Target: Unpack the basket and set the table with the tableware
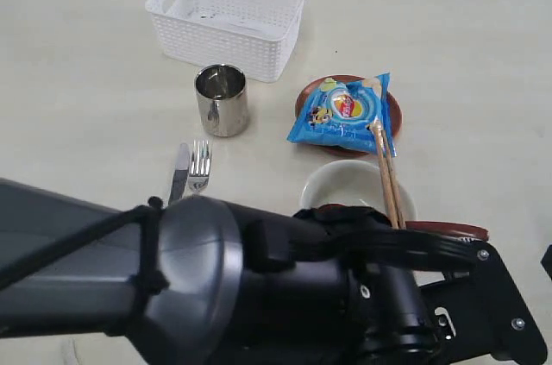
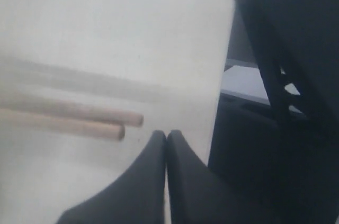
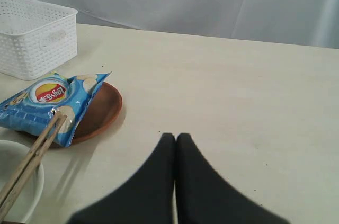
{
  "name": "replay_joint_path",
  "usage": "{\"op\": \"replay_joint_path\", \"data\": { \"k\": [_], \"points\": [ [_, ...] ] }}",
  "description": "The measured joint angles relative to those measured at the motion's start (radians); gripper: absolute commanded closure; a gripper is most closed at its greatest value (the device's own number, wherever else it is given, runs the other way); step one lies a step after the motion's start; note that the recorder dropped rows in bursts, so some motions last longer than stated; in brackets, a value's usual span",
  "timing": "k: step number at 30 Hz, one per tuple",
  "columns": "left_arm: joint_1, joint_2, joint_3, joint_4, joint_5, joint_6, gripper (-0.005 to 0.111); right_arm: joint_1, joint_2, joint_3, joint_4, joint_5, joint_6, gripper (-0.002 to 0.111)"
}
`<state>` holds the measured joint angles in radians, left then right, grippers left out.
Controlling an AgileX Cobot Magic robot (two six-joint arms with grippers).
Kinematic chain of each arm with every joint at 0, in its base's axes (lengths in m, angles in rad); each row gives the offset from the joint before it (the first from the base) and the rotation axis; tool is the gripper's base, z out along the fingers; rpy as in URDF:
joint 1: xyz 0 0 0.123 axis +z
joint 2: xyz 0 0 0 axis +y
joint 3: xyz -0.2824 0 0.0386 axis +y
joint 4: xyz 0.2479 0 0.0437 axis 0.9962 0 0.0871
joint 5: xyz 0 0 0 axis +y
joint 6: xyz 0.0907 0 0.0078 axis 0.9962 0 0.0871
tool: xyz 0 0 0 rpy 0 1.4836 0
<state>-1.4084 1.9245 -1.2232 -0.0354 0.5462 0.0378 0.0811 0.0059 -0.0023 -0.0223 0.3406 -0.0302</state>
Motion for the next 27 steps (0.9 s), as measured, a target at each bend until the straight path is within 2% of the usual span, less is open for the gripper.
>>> {"op": "replay_joint_path", "data": {
  "k": [9,27],
  "points": [
    [0.0,-0.117,0.0,0.001,0.188,0.0,0.107,0.0,0.0,0.0,0.0,0.0,0.0,0.109],
    [0.0,-0.355,0.0,0.023,0.201,-0.002,0.107,0.0,0.0,0.0,0.0,0.0,0.0,0.109]
  ]
}}
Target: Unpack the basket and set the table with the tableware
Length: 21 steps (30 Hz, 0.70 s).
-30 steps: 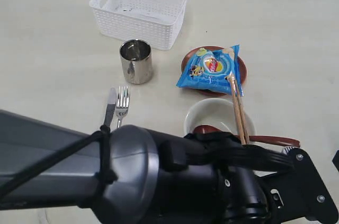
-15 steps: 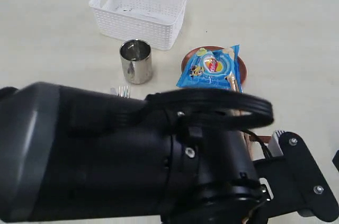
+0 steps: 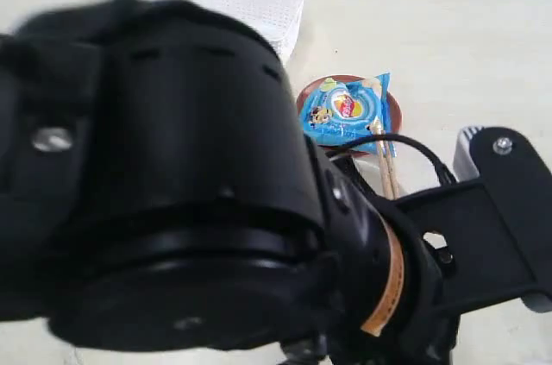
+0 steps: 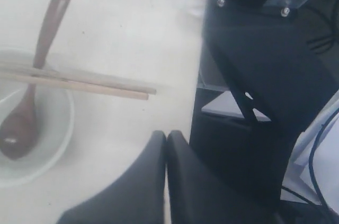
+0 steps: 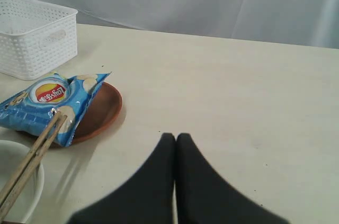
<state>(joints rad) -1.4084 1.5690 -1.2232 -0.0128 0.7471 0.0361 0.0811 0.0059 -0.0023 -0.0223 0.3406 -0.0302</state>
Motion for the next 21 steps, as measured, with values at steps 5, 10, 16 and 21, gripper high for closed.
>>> {"op": "replay_joint_path", "data": {
  "k": [5,10,16,21],
  "points": [
    [0.0,-0.076,0.0,0.005,0.0,0.0,0.107,0.0,0.0,0.0,0.0,0.0,0.0,0.109],
    [0.0,-0.146,0.0,0.023,0.0,0.0,0.107,0.0,0.0,0.0,0.0,0.0,0.0,0.109],
    [0.0,-0.231,0.0,0.097,0.031,-0.05,0.107,0.0,0.0,0.0,0.0,0.0,0.0,0.109],
    [0.0,-0.367,0.0,0.354,0.071,-0.255,0.107,0.0,0.0,0.0,0.0,0.0,0.0,0.109]
  ]
}}
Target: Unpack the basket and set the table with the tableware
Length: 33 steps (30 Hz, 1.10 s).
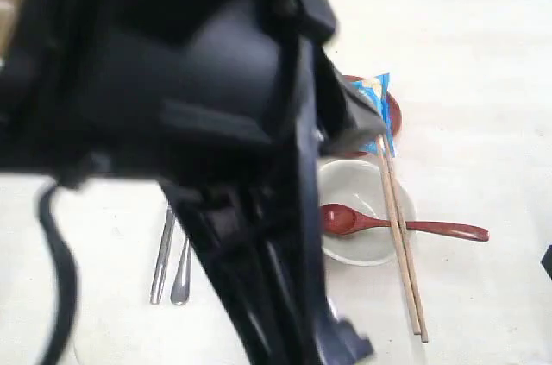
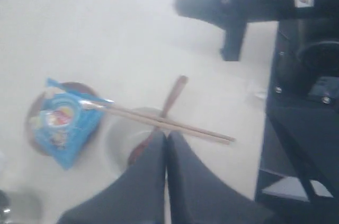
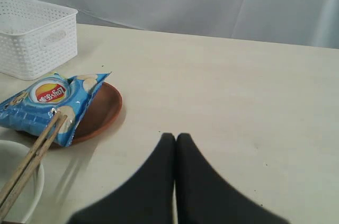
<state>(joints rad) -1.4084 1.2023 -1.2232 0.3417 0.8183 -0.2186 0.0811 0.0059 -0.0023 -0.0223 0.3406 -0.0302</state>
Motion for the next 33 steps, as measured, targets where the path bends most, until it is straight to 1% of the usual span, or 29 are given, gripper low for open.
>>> {"op": "replay_joint_path", "data": {
  "k": [2,4,15,24,33],
  "points": [
    [0.0,-0.052,0.0,0.131,0.055,-0.095,0.107,0.0,0.0,0.0,0.0,0.0,0.0,0.109],
    [0.0,-0.107,0.0,0.185,0.102,-0.135,0.107,0.0,0.0,0.0,0.0,0.0,0.0,0.109],
    [0.0,-0.45,0.0,0.199,0.2,-0.164,0.107,0.0,0.0,0.0,0.0,0.0,0.0,0.109],
    [0.0,-0.556,0.0,0.199,0.342,-0.166,0.107,0.0,0.0,0.0,0.0,0.0,0.0,0.109],
    [0.0,-0.565,0.0,0.199,0.355,-0.167,0.107,0.0,0.0,0.0,0.0,0.0,0.0,0.109]
  ]
}}
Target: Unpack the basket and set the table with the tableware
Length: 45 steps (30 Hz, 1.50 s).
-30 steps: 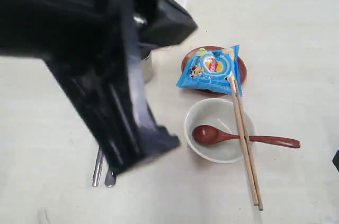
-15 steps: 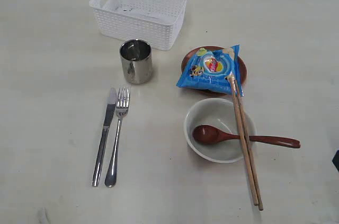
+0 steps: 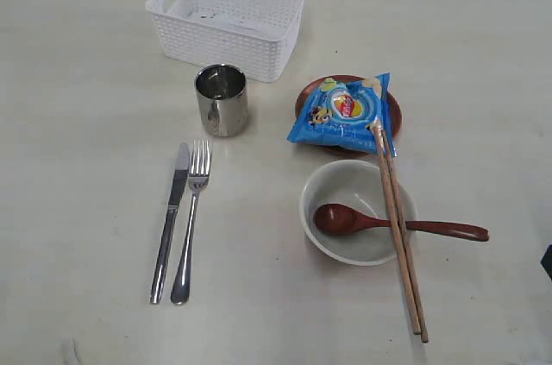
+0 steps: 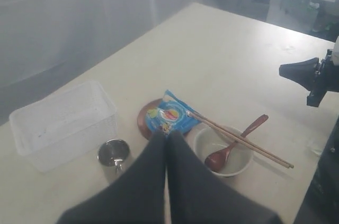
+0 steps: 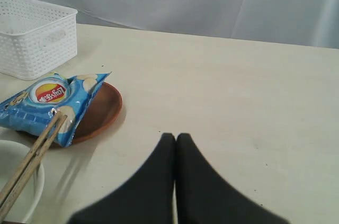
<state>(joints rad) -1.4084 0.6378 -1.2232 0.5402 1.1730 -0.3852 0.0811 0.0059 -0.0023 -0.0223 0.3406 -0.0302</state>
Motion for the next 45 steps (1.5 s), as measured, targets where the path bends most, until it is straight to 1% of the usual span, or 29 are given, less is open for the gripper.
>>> {"op": "replay_joint_path", "data": {
  "k": [3,5,7,10,13,24,25,28,33,36,38,45],
  "points": [
    [0.0,-0.014,0.0,0.0,0.0,0.0,0.107,0.0,0.0,0.0,0.0,0.0,0.0,0.109],
    [0.013,-0.022,0.0,0.0,0.001,0.0,0.107,0.0,0.0,0.0,0.0,0.0,0.0,0.109],
    [0.048,-0.027,0.0,0.0,0.001,0.0,0.107,0.0,0.0,0.0,0.0,0.0,0.0,0.109],
    [0.15,-0.027,0.0,0.0,0.002,0.0,0.107,0.0,0.0,0.0,0.0,0.0,0.0,0.109],
    [0.307,-0.027,0.0,0.0,0.002,0.0,0.107,0.0,0.0,0.0,0.0,0.0,0.0,0.109],
    [0.987,-0.027,0.0,0.0,0.004,0.0,0.107,0.0,0.0,0.0,0.0,0.0,0.0,0.109],
    [1.043,-0.027,0.0,0.0,0.004,0.0,0.107,0.0,0.0,0.0,0.0,0.0,0.0,0.109],
    [1.167,-0.027,0.0,0.0,0.004,0.0,0.107,0.0,0.0,0.0,0.0,0.0,0.0,0.109],
    [1.306,-0.032,0.0,0.0,0.004,0.0,0.107,0.0,0.0,0.0,0.0,0.0,0.0,0.109],
    [1.351,-0.049,0.0,0.0,0.004,0.0,0.107,0.0,0.0,0.0,0.0,0.0,0.0,0.109],
    [1.36,-0.072,0.0,0.0,0.004,0.0,0.107,0.0,0.0,0.0,0.0,0.0,0.0,0.109],
    [1.361,-0.177,0.0,0.0,0.004,0.0,0.107,0.0,0.0,0.0,0.0,0.0,0.0,0.109]
  ]
}}
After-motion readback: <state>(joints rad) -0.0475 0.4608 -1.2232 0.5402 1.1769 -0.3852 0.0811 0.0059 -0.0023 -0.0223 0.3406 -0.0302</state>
